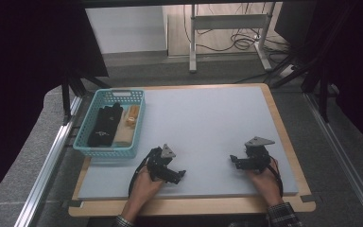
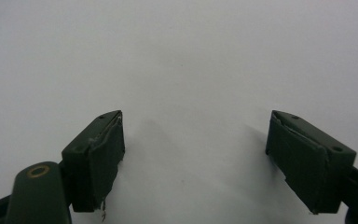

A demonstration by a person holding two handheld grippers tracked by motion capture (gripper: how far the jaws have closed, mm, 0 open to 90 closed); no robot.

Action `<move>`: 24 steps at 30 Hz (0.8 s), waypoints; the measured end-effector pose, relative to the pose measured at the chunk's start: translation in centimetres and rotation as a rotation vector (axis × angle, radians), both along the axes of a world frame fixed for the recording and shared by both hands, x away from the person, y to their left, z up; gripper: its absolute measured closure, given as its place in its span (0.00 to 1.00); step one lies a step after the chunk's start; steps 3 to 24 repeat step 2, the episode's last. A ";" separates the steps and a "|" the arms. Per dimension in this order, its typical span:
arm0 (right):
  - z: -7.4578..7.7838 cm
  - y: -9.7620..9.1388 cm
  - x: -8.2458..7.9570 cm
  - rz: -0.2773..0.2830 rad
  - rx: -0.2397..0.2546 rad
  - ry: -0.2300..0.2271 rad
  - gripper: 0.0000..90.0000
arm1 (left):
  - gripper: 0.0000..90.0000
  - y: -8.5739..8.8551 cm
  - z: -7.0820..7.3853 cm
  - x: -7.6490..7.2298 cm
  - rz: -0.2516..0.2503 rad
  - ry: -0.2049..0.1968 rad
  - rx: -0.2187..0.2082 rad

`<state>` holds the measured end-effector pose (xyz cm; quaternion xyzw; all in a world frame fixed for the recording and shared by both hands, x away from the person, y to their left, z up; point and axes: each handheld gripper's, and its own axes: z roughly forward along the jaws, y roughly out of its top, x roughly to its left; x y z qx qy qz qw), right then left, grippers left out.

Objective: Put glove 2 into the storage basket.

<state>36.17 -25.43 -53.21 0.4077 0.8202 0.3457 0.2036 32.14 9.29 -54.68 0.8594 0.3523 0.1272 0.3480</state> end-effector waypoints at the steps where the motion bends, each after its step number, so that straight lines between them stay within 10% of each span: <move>1: 0.0 0.0 0.0 0.000 0.000 -0.001 0.21 | 0.00 -0.1 0.0 -0.1 0.004 -0.004 0.002; 24: 0.0 0.0 0.0 0.001 -0.001 -0.001 0.21 | 0.00 0.0 0.0 -0.1 0.005 -0.005 0.003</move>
